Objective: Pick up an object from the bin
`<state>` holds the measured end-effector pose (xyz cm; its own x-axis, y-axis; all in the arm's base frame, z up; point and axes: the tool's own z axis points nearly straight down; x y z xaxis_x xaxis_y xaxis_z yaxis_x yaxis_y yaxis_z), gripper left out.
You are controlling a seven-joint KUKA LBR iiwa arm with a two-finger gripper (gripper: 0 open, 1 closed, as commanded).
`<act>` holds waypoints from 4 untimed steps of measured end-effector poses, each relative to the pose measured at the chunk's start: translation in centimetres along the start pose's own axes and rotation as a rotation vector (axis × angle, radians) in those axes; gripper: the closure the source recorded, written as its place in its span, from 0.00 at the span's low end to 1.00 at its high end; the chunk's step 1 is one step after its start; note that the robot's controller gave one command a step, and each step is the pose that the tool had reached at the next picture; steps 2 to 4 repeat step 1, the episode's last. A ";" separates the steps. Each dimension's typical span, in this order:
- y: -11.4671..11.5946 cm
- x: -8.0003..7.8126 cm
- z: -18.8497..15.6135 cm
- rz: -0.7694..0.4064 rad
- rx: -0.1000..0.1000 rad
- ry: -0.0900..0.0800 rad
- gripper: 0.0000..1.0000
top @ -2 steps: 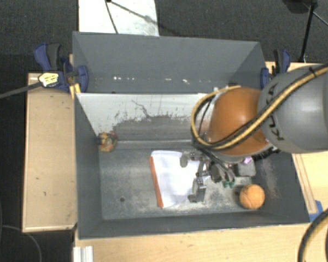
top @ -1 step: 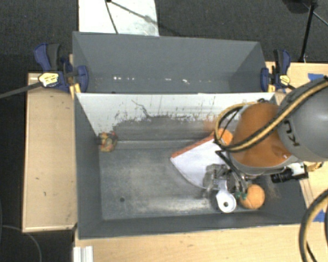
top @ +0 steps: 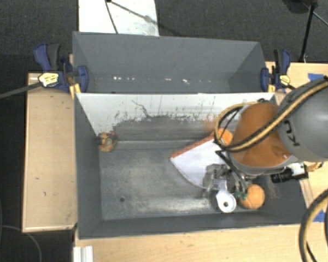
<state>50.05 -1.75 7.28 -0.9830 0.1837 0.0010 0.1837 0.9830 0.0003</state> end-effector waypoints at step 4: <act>-2.5 -1.2 -14.6 0.001 0.000 -0.004 1.00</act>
Offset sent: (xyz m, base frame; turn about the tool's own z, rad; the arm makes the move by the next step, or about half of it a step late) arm 0.0000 0.0000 0.0000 0.0000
